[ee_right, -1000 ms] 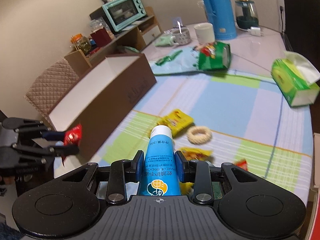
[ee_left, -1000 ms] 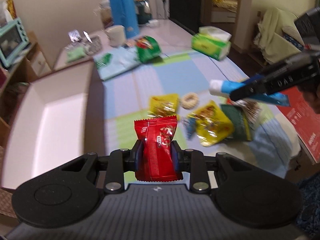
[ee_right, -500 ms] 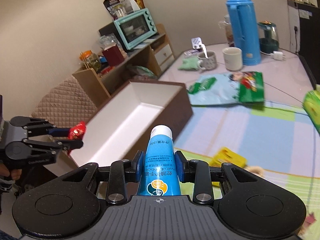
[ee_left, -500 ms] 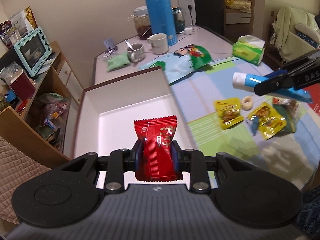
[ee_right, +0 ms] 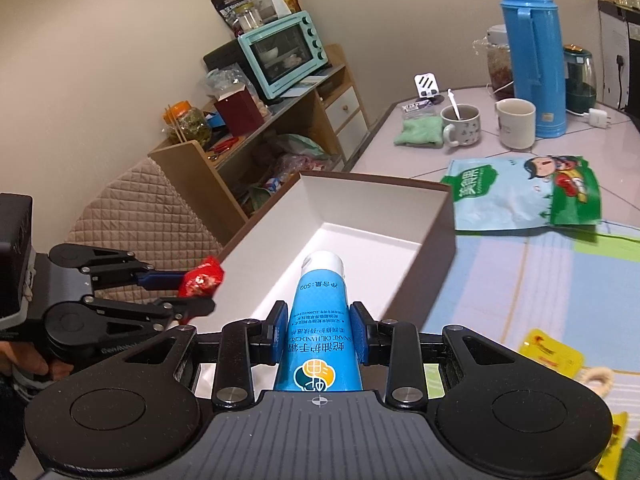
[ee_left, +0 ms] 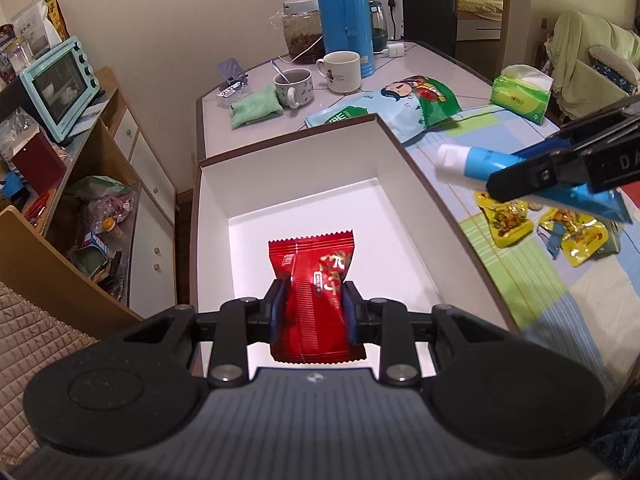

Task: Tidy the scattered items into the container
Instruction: 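Carry the red candy and toothpaste tube over the box with both grippers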

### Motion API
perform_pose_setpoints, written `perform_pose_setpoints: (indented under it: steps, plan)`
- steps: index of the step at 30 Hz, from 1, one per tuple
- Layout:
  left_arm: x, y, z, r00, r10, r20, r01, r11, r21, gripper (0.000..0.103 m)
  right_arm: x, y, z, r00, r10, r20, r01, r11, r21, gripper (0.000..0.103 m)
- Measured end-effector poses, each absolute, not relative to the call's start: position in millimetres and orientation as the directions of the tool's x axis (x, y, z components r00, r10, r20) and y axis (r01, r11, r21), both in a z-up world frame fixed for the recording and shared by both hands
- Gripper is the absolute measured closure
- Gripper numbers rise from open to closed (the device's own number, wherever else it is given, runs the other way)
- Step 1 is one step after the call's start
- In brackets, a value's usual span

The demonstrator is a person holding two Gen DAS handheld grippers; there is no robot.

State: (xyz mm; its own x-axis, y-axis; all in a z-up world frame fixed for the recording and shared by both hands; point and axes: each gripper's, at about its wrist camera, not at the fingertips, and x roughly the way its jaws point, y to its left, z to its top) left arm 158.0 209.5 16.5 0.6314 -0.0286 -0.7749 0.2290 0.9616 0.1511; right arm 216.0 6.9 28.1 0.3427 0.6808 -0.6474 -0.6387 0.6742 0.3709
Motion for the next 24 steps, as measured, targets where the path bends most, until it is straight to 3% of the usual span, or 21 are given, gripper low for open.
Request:
perform_pose_setpoints:
  steps: [11, 24]
  plan:
    - [225, 234, -12, 0.581, -0.055, -0.812, 0.247, 0.963, 0.111, 0.078, 261, 74, 6, 0.387, 0.590, -0.708, -0.599, 0.745, 0.294, 0.071]
    - [311, 262, -68, 0.476, -0.056, -0.878, 0.187, 0.982, 0.039, 0.077, 318, 130, -63, 0.371, 0.449, -0.813, -0.541, 0.816, 0.204, 0.071]
